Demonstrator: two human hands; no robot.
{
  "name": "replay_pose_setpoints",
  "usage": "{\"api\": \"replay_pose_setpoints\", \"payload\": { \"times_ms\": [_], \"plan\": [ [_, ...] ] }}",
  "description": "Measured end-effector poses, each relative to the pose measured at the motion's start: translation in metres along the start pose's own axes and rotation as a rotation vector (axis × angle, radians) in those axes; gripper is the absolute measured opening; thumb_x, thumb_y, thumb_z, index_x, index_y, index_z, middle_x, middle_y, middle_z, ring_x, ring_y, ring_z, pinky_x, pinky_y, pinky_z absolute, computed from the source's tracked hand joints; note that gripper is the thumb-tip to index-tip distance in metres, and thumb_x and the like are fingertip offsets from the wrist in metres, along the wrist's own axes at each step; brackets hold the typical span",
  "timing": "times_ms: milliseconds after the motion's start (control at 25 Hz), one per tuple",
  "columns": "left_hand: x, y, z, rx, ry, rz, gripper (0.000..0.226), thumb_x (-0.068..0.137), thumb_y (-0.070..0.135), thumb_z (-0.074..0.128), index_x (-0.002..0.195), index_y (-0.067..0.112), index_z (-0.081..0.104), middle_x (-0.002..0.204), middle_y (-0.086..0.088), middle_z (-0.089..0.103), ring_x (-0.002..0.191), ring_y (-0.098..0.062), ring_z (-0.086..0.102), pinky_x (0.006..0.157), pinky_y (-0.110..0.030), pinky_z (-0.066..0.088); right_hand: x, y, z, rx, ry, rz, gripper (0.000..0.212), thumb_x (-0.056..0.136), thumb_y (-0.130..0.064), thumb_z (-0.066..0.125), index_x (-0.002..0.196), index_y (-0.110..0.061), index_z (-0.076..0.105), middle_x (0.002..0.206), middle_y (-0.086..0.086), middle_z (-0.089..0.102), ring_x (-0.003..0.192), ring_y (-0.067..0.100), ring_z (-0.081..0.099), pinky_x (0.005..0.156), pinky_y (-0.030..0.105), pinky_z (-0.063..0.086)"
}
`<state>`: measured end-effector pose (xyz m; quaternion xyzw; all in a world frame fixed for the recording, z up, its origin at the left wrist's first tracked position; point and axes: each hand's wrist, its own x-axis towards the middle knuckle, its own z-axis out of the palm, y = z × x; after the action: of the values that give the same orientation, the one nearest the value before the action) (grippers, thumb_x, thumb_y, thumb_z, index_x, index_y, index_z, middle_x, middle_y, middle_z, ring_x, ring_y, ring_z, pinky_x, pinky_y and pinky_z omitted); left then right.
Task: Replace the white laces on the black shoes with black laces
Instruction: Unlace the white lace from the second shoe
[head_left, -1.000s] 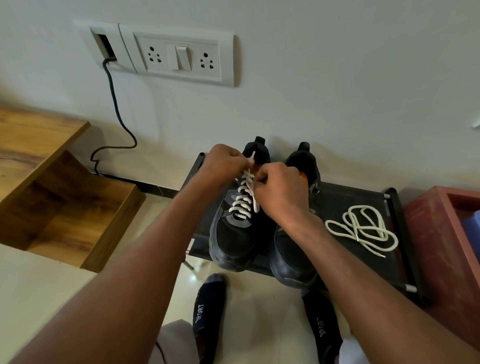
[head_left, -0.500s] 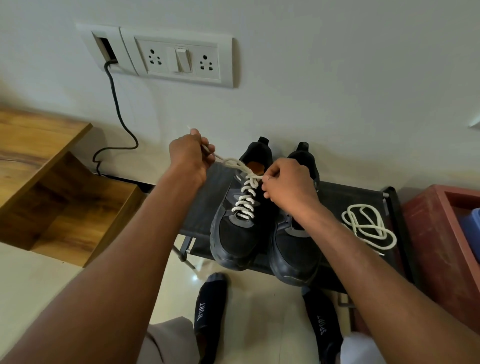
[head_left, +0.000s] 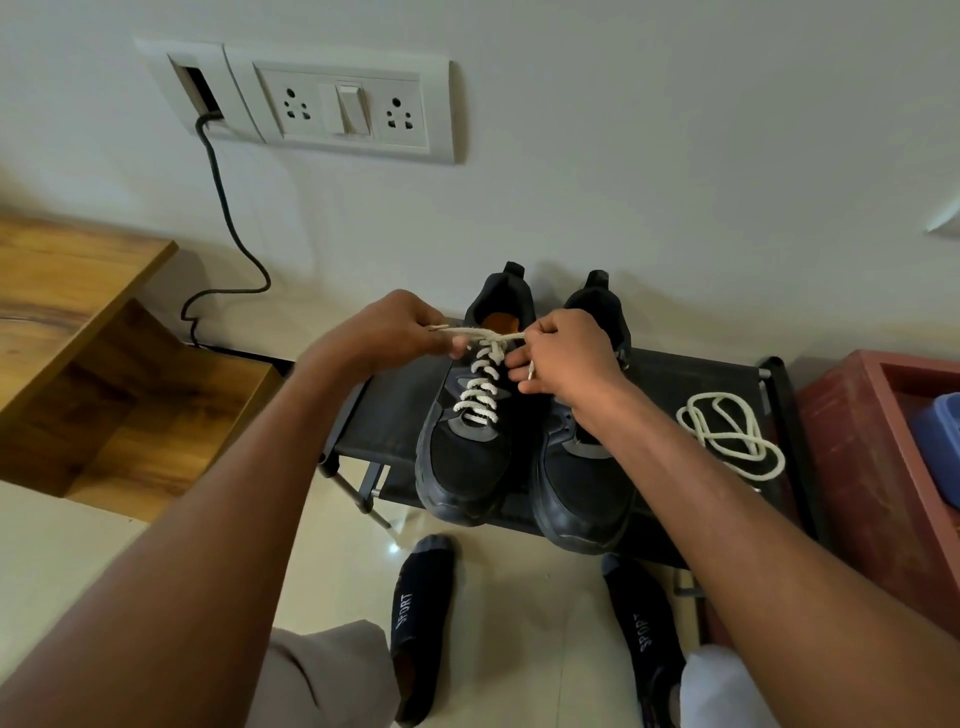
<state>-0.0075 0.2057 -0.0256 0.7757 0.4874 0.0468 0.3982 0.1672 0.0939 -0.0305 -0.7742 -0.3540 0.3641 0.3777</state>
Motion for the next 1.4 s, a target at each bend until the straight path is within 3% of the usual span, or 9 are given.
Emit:
{"api": "replay_pose_setpoints", "payload": {
  "times_ms": [160,240,400,520,680,800,1000,1200,1400],
  "plan": [
    [0.002,-0.003,-0.001,0.091,0.063,0.005,0.008,0.083,0.022,0.086,0.083,0.019,0.078,0.071,-0.004,0.068,0.07,-0.019,0.056,0.063,-0.028,0.041,0.005,0.0,-0.004,-0.076,0.129,0.006,0.025,0.106,-0.009,0.048,0.088,-0.008,0.067,0.079,0.007,0.077,0.057,0.02,0.074,0.054,0.033,0.062],
    [0.005,-0.006,-0.001,0.164,0.156,-0.029,0.008,0.087,0.023,0.082,0.079,0.02,0.079,0.066,-0.003,0.064,0.067,-0.016,0.054,0.059,-0.027,0.039,0.006,0.001,-0.009,-0.094,0.242,-0.063,0.02,0.101,-0.011,0.049,0.088,-0.017,0.062,0.083,0.006,0.076,0.058,0.021,0.073,0.055,0.036,0.063],
    [0.011,-0.016,-0.005,0.235,0.309,-0.077,0.01,0.086,0.031,0.082,0.09,0.022,0.083,0.075,-0.003,0.069,0.076,-0.02,0.06,0.064,-0.031,0.043,-0.002,-0.005,-0.03,-0.411,0.371,-0.209,0.013,0.095,-0.015,0.055,0.097,-0.021,0.066,0.09,0.002,0.068,0.078,0.029,0.068,0.071,0.041,0.059],
    [0.007,-0.013,0.002,0.391,0.187,0.007,0.023,0.08,0.049,0.083,0.096,0.034,0.078,0.094,0.01,0.067,0.105,-0.021,0.053,0.089,-0.044,0.037,-0.009,-0.003,-0.032,-0.7,0.277,-0.33,0.016,0.096,-0.019,0.066,0.111,-0.017,0.071,0.113,0.005,0.064,0.105,0.031,0.061,0.088,0.048,0.054],
    [0.01,0.006,0.02,0.26,0.26,0.058,0.024,0.084,0.052,0.08,0.097,0.033,0.075,0.089,0.018,0.067,0.103,-0.014,0.056,0.088,-0.043,0.028,-0.01,0.001,-0.009,-0.779,0.203,-0.494,0.026,0.095,-0.042,0.072,0.114,-0.025,0.075,0.144,-0.002,0.052,0.135,0.025,0.044,0.106,0.052,0.032],
    [0.015,0.012,0.029,0.265,0.345,0.027,0.009,0.088,0.035,0.076,0.093,0.028,0.076,0.091,0.012,0.071,0.102,-0.017,0.06,0.085,-0.04,0.022,-0.006,0.001,0.006,-0.747,0.214,-0.491,0.033,0.091,-0.057,0.072,0.101,-0.026,0.077,0.128,-0.003,0.06,0.125,0.022,0.052,0.109,0.055,0.028],
    [0.014,0.007,0.033,0.293,0.341,0.037,0.01,0.092,0.034,0.073,0.094,0.025,0.074,0.097,0.008,0.071,0.097,-0.019,0.057,0.085,-0.041,0.023,-0.004,0.001,0.012,-0.698,0.22,-0.497,0.009,0.093,-0.034,0.077,0.096,-0.025,0.077,0.102,-0.005,0.067,0.099,0.021,0.063,0.1,0.05,0.036],
    [0.008,0.005,0.026,0.46,0.382,0.007,0.01,0.096,0.027,0.064,0.1,0.024,0.073,0.099,0.002,0.072,0.097,-0.026,0.063,0.092,-0.045,0.024,-0.005,-0.006,-0.017,-0.598,0.363,-0.306,0.015,0.09,-0.029,0.067,0.08,-0.021,0.075,0.088,-0.002,0.067,0.089,0.028,0.064,0.089,0.05,0.05],
    [0.006,0.004,0.016,0.55,0.456,-0.101,0.009,0.093,0.024,0.063,0.098,0.019,0.068,0.105,-0.003,0.062,0.101,-0.028,0.06,0.101,-0.051,0.028,-0.017,-0.003,-0.052,-0.84,0.285,-0.135,0.023,0.09,-0.03,0.063,0.101,-0.01,0.063,0.106,0.008,0.056,0.105,0.035,0.055,0.093,0.052,0.047]
  ]
}}
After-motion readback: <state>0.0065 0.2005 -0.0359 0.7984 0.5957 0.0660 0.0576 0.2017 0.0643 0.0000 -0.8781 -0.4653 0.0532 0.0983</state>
